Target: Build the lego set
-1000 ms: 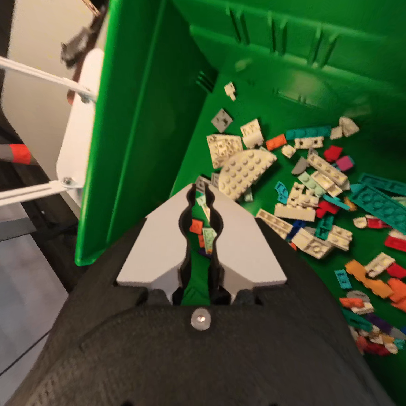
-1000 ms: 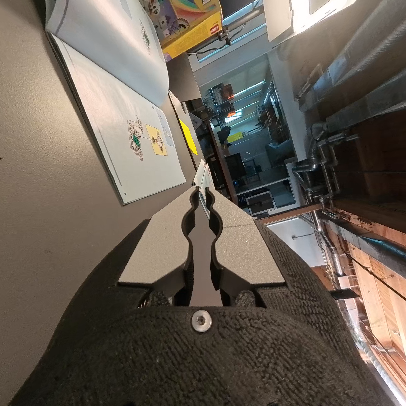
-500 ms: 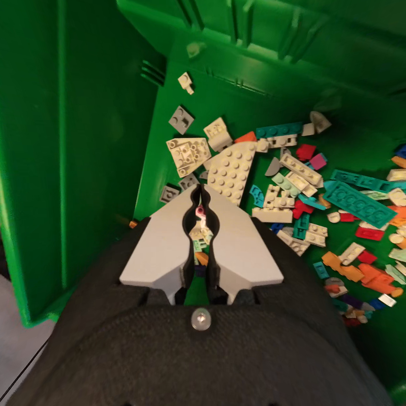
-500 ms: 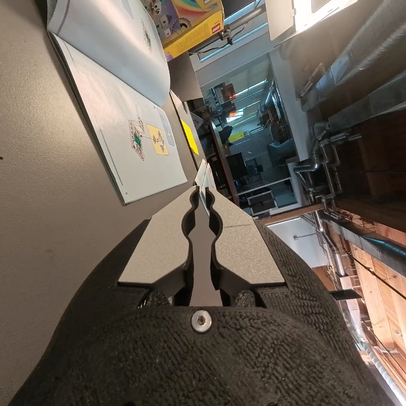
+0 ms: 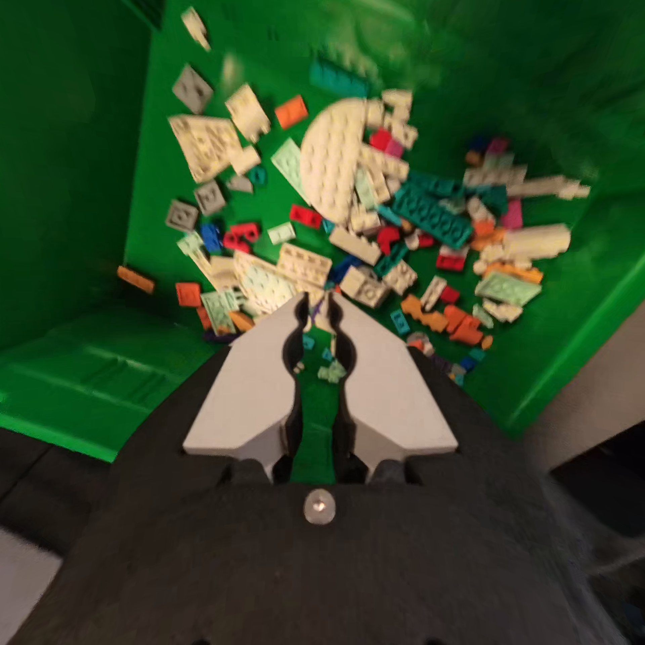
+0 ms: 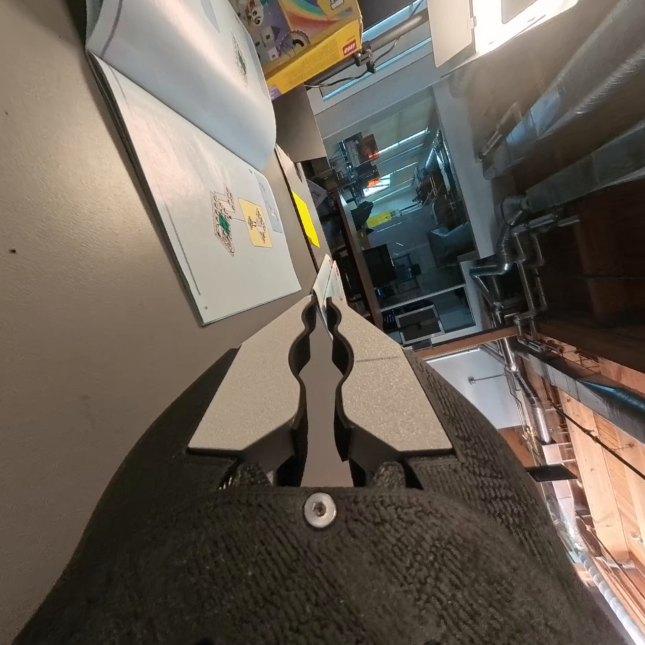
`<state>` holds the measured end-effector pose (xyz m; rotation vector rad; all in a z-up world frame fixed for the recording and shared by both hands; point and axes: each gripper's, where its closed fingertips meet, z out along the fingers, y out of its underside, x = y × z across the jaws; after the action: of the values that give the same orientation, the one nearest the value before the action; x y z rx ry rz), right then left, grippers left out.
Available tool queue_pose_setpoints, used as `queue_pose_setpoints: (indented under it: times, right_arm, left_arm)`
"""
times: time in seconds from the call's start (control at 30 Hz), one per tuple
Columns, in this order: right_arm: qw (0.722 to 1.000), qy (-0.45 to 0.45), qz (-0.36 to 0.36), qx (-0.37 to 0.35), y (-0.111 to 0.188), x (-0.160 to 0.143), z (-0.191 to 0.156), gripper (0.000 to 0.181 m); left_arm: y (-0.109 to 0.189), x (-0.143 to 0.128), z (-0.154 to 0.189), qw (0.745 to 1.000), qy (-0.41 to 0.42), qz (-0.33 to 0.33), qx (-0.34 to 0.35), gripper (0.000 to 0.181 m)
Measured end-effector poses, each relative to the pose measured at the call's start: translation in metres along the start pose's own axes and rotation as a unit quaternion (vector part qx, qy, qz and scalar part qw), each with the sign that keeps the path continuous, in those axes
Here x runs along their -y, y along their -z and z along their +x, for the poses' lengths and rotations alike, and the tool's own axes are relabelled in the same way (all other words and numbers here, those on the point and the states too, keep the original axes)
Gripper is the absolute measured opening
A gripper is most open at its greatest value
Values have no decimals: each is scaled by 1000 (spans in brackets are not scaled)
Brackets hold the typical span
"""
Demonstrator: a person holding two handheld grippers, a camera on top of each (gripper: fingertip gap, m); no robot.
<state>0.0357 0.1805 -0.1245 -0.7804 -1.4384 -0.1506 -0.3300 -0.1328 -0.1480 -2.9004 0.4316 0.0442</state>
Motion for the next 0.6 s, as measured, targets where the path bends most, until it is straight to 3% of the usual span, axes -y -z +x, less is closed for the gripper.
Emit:
queue_pose_setpoints:
  times: [0.03, 0.17, 0.37, 0.47, 0.6]
  right_arm:
    - [1000, 1, 0, 0, 0, 0, 0, 3]
    - [1000, 0, 1, 1, 0, 0, 0, 3]
    - [1000, -3, 5, 0, 1, 1, 0, 3]
    - [1000, -8, 9, 0, 1, 2, 1, 3]
    - [1000, -13, 19, 2, 2, 6, 1, 3]
  left_arm:
    - [-1, -10, 5, 1000, -13, -26, -1, 17]
    - [-8, -43, 8, 993, -28, -116, 24, 32]
    - [-20, -52, 10, 989, -39, -145, 13, 8]
    - [-13, -49, 9, 991, -39, -127, 20, 4]
    - [17, -34, -1, 994, -18, -44, 103, 4]
